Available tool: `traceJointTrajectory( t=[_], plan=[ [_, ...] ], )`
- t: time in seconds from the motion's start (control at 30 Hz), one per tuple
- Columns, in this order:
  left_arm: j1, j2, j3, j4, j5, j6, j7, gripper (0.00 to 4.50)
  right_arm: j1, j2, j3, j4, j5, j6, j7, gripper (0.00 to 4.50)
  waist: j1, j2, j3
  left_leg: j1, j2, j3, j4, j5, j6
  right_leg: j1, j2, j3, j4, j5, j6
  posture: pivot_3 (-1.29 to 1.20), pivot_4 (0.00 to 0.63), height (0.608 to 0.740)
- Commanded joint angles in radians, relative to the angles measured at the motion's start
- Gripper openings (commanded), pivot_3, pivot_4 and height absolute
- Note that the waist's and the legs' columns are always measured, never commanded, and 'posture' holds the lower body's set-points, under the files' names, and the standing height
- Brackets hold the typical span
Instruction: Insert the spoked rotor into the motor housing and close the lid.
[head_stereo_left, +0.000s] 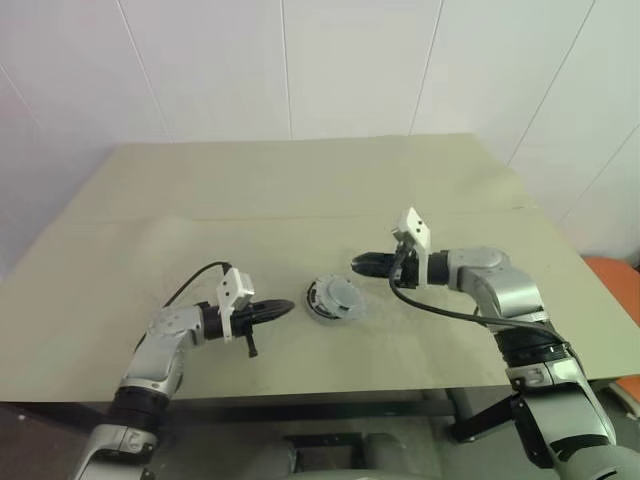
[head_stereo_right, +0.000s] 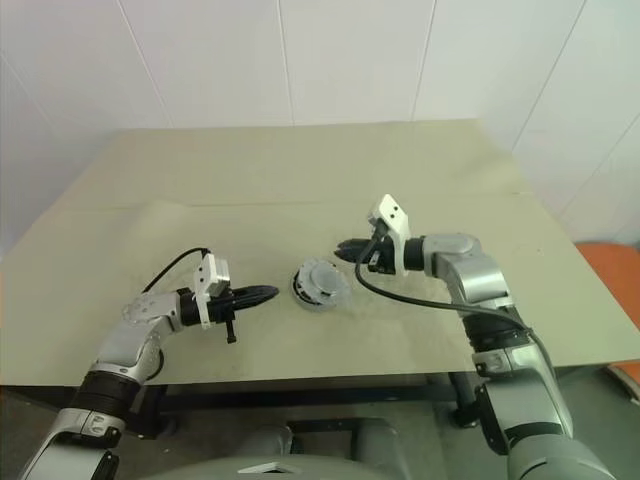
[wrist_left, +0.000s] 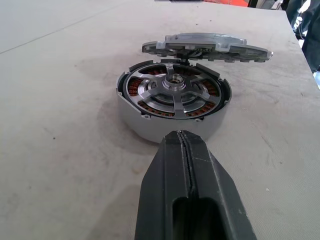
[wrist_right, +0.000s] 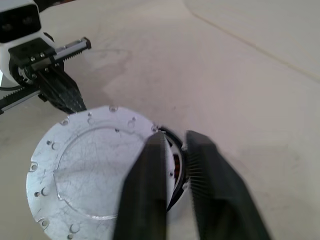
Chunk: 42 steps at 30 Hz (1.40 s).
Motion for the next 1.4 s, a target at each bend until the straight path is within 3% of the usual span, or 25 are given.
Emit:
traceJointTrajectory(
  t=[0.03,0.23,0.27,0.77,1.2,1.4],
  plan=[
    [-0.014,0.005,0.017,-0.027,-0.014,-0.006,0.004,0.00,0.007,0.023,-0.004,-0.055,0.027,0.005,-0.014,2.28,0.000,0.000,0.000,0.000,0.000,0.000,0.000,0.000,0.000,0.000,0.000,0.000,0.000,0.000,0.000,0.00,0.000,0.740],
    [-0.017,0.002,0.022,-0.026,-0.016,0.003,0.020,0.00,0.050,0.043,0.019,-0.065,0.022,0.014,-0.026,4.29,0.001,0.000,0.000,0.000,0.000,0.000,0.000,0.000,0.000,0.000,0.000,0.000,0.000,0.000,0.000,0.00,0.000,0.740],
    [-0.016,-0.001,0.021,-0.029,-0.017,0.005,0.024,0.00,0.057,0.044,0.023,-0.070,0.029,0.025,-0.022,4.44,0.001,0.000,0.000,0.000,0.000,0.000,0.000,0.000,0.000,0.000,0.000,0.000,0.000,0.000,0.000,0.00,0.000,0.740],
    [-0.014,0.003,0.031,-0.033,-0.018,0.015,0.041,0.00,0.087,0.048,0.082,-0.025,-0.028,-0.050,-0.033,4.44,0.000,0.000,0.000,0.000,0.000,0.000,0.000,0.000,0.000,0.000,0.000,0.000,0.000,0.000,0.000,0.00,0.000,0.740],
    [-0.022,-0.002,0.026,-0.026,-0.011,0.018,0.039,0.00,0.008,0.028,0.047,-0.026,-0.027,-0.174,-0.015,4.44,0.000,0.000,0.000,0.000,0.000,0.000,0.000,0.000,0.000,0.000,0.000,0.000,0.000,0.000,0.000,0.00,0.000,0.740],
    [-0.027,-0.002,0.024,-0.021,-0.008,0.018,0.039,0.00,0.009,-0.002,0.098,-0.050,-0.041,-0.181,0.063,4.44,0.001,0.000,0.000,0.000,0.000,0.000,0.000,0.000,0.000,0.000,0.000,0.000,0.000,0.000,0.000,0.00,0.000,0.740]
  ],
)
